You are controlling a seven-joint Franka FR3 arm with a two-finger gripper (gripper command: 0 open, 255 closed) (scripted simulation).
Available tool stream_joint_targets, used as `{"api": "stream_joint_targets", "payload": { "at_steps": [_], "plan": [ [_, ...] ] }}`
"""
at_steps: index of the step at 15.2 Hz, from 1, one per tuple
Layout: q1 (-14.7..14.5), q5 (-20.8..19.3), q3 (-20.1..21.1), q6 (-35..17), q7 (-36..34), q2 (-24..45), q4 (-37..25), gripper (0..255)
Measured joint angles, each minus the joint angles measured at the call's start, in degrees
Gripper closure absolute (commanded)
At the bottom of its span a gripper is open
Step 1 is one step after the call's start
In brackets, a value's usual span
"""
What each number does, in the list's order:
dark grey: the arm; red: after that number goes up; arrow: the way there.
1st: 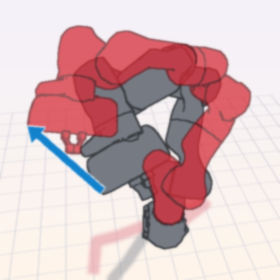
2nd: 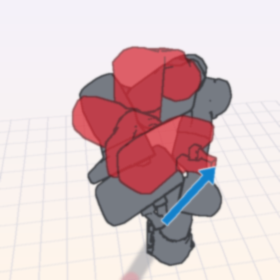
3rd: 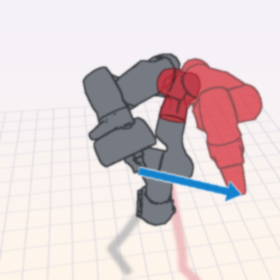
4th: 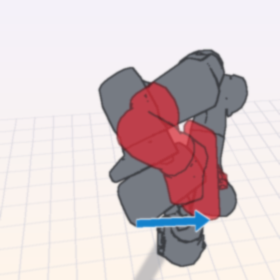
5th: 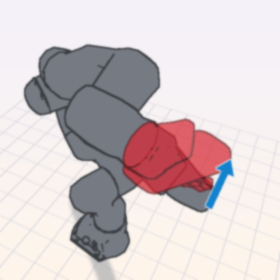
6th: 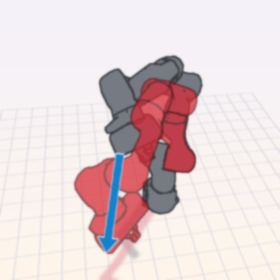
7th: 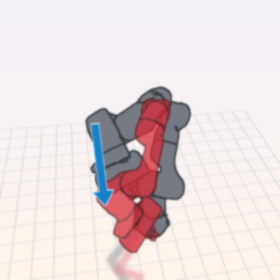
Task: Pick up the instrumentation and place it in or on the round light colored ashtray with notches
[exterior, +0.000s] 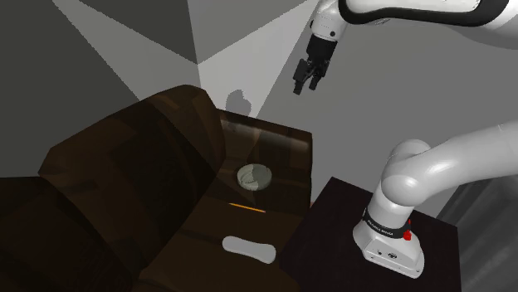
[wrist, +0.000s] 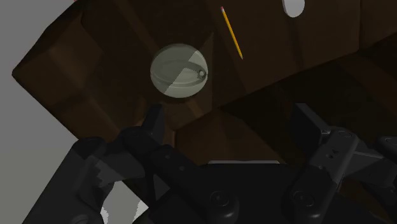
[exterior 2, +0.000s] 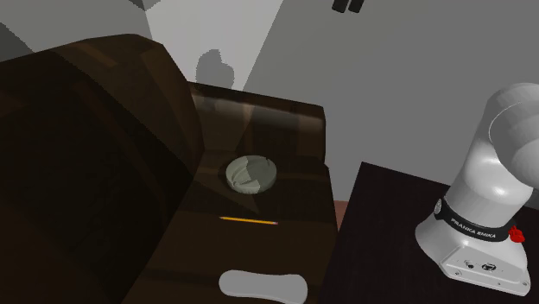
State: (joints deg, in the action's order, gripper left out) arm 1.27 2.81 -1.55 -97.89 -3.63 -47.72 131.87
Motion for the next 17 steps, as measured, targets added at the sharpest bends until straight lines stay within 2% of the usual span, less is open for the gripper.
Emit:
{"api": "stream_joint_targets", "payload": {
  "at_steps": [2, 8, 12, 17],
  "plan": [
    [-0.17, 0.13, 0.34, -0.73, -0.12, -0.04, 0.92, 0],
    [-2.11, 1.32, 3.57, -8.24, -0.86, 2.79, 7.19, 0],
    [-3.69, 2.29, 6.06, -14.62, -1.47, 4.98, 12.55, 0],
    [-5.64, 3.38, 9.46, -22.66, -2.56, 10.80, 16.18, 0]
  ]
}}
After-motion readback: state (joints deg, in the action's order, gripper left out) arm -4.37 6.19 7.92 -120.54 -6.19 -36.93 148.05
